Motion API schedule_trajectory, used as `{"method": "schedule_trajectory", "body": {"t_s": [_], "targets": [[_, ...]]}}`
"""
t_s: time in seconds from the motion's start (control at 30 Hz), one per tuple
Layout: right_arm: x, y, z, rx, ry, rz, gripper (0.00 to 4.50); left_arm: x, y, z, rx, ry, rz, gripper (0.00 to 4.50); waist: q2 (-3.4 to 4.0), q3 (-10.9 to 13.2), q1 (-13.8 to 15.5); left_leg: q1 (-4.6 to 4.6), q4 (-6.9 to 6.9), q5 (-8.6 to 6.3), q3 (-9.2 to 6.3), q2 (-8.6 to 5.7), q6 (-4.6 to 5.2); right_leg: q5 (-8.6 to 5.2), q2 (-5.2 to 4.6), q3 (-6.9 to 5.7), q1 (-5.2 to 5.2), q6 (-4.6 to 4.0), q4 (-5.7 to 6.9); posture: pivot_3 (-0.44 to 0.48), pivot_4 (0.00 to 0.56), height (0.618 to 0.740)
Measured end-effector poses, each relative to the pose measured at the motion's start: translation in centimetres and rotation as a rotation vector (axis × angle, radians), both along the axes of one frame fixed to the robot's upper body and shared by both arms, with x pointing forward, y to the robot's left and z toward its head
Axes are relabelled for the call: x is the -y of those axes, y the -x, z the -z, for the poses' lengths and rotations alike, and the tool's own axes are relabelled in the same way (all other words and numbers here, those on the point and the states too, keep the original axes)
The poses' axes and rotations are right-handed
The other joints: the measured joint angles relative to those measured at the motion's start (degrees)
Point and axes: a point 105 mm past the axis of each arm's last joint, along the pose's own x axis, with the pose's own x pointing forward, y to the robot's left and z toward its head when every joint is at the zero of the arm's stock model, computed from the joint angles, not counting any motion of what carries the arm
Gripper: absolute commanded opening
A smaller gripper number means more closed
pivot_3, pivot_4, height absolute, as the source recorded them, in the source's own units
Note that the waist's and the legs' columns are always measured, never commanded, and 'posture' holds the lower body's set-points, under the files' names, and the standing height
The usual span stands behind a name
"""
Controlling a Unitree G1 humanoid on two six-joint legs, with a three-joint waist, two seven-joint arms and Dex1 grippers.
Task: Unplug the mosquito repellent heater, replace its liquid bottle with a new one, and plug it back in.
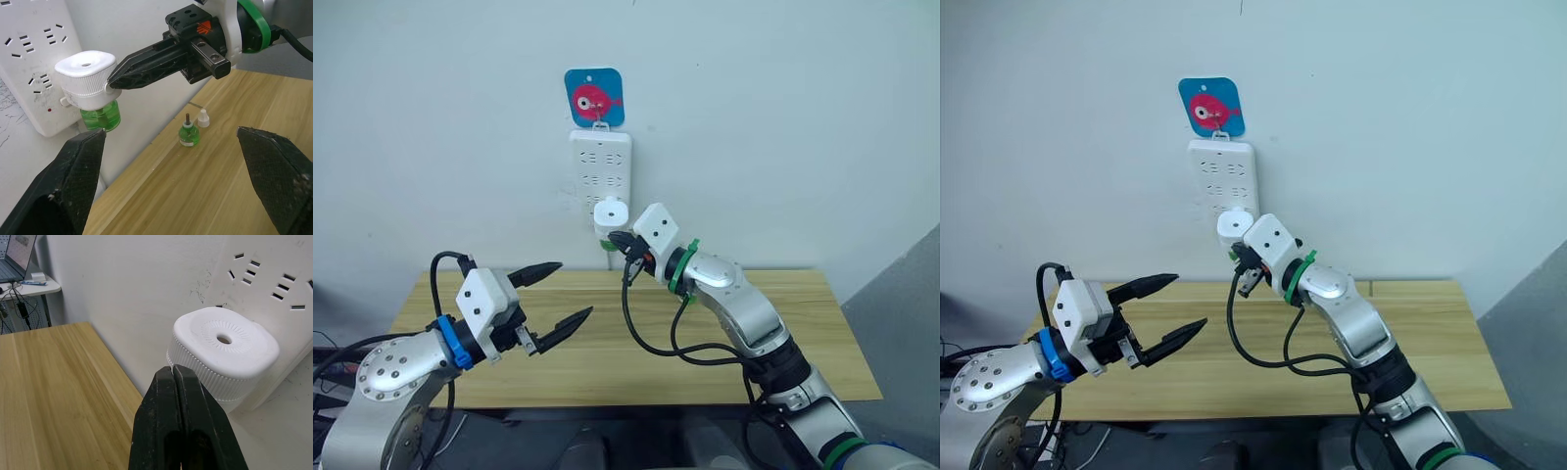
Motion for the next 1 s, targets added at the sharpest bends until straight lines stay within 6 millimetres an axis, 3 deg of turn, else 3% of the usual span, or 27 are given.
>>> {"method": "schedule_trajectory", "body": {"t_s": [0.73,1.0], "targets": [[-0.59,-0.57,0.71,-0.062,-0.012,0.053,0.02,-0.27,-0.37,-0.18,0.016,-0.005,0.009,4.50,0.00,0.00,-0.01,0.01,0.02,0.02,0.00,0.01,-0.02,0.00,0.01,0.01,0.01,-0.01,0.01,-0.046,0.066,0.733],[-0.52,-0.94,0.71,-0.177,-0.092,0.094,0.02,-0.11,-0.28,0.07,0.008,-0.005,0.022,4.50,0.00,0.00,-0.04,0.04,0.02,0.07,-0.01,0.03,-0.09,0.02,0.04,0.00,0.01,-0.03,0.03,-0.046,0.066,0.733]]}}
